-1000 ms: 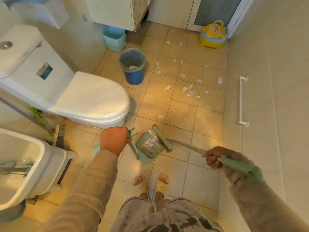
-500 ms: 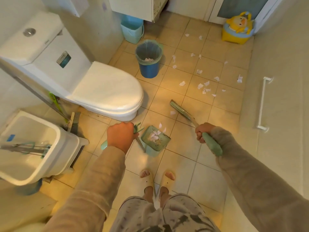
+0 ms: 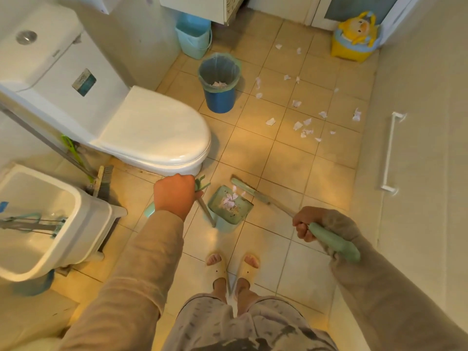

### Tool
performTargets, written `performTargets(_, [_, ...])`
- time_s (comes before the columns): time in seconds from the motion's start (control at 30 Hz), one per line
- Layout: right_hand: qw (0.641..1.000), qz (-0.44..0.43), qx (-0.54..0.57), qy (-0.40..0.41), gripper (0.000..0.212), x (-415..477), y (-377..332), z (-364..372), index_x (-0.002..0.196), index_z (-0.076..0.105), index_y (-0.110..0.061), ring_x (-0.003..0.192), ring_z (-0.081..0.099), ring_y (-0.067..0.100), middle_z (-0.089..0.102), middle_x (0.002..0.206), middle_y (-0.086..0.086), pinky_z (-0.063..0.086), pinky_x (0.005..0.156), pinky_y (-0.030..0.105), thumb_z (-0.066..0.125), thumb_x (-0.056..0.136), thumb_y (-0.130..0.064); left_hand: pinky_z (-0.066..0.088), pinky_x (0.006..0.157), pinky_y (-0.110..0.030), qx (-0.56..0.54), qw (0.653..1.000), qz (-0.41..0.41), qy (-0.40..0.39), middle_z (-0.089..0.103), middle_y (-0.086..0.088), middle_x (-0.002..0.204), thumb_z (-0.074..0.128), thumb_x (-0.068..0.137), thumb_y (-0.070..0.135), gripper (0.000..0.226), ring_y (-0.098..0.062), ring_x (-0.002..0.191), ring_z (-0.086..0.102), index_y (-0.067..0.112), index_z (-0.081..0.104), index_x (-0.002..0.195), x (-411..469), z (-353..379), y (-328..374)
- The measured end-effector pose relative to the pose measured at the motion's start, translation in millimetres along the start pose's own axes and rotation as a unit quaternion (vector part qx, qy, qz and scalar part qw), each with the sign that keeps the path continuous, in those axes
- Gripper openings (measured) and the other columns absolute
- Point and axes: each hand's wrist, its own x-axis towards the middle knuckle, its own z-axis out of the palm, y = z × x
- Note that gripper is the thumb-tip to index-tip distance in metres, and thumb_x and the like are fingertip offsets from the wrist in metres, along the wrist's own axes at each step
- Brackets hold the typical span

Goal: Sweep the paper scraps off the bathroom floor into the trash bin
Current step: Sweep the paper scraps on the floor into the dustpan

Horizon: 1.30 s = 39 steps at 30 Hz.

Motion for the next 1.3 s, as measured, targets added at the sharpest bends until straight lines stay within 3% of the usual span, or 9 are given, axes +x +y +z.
performTargets(0.1, [0.999,0.017,-0.003,-0.037,0.033,-6.0,0.4,-16.5,0.065,0.035,-0.013,0.025,0.036,0.009,0.038,0.032,0.001,0.028,0.029,0.010,0.035,0.096,-0.004,0.039,0.058,-0.027,-0.003,1.000,0.002,0.001,0.069,-0.004,0.082,0.057,0.086,0.053,0.037,-0.023,0.074,0.066,0.017,0.065,0.090,3.1,-2.6,-1.7])
performTargets(0.33, [0.999,0.000,-0.052,-0.012,0.032,-15.7,2.1,-8.6,0.065,0.036,-0.011,0.022,0.035,0.009,0.038,0.031,0.001,0.028,0.030,0.010,0.035,0.096,-0.003,0.041,0.059,-0.027,-0.001,1.000,-0.002,-0.006,0.070,-0.005,0.082,0.058,0.085,0.052,0.037,-0.023,0.074,0.067,0.017,0.067,0.090,-2.0,-0.7,1.7])
performTargets(0.63, [0.990,-0.020,-0.137,0.033,0.017,5.7,26.9,62.0,0.074,0.045,0.000,0.044,0.039,0.016,0.042,0.041,0.006,0.034,0.044,0.023,0.038,0.089,0.002,0.040,0.059,-0.027,0.005,1.000,0.006,0.013,0.071,-0.005,0.083,0.058,0.086,0.052,0.036,-0.024,0.076,0.068,0.017,0.067,0.091,-9.3,1.9,5.4])
performTargets(0.8, [0.999,0.001,-0.033,-0.016,0.021,-4.9,45.1,39.1,0.073,0.039,-0.008,0.025,0.036,0.008,0.040,0.038,0.002,0.030,0.034,0.012,0.036,0.091,0.003,0.039,0.058,-0.027,0.000,1.000,0.010,0.018,0.070,-0.004,0.084,0.058,0.086,0.052,0.037,-0.023,0.076,0.067,0.017,0.067,0.092,-5.9,0.8,2.6])
performTargets(0.97, [0.999,0.004,0.017,-0.028,0.027,-19.7,67.1,20.2,0.068,0.035,-0.011,0.027,0.035,0.008,0.038,0.043,0.001,0.028,0.033,0.011,0.039,0.092,0.000,0.047,0.063,-0.028,-0.008,1.000,0.015,0.017,0.071,-0.004,0.087,0.056,0.087,0.052,0.036,-0.023,0.079,0.068,0.018,0.066,0.094,-5.1,-1.1,-1.3])
performTargets(1.3, [0.986,-0.026,0.164,-0.032,0.031,-26.5,78.1,33.6,0.064,0.036,-0.012,0.027,0.034,0.008,0.036,0.041,0.000,0.029,0.031,0.011,0.038,0.094,-0.002,0.045,0.065,-0.028,-0.039,0.999,0.027,0.020,0.071,-0.004,0.091,0.056,0.087,0.053,0.037,-0.024,0.085,0.067,0.018,0.065,0.095,0.6,4.4,-11.2])
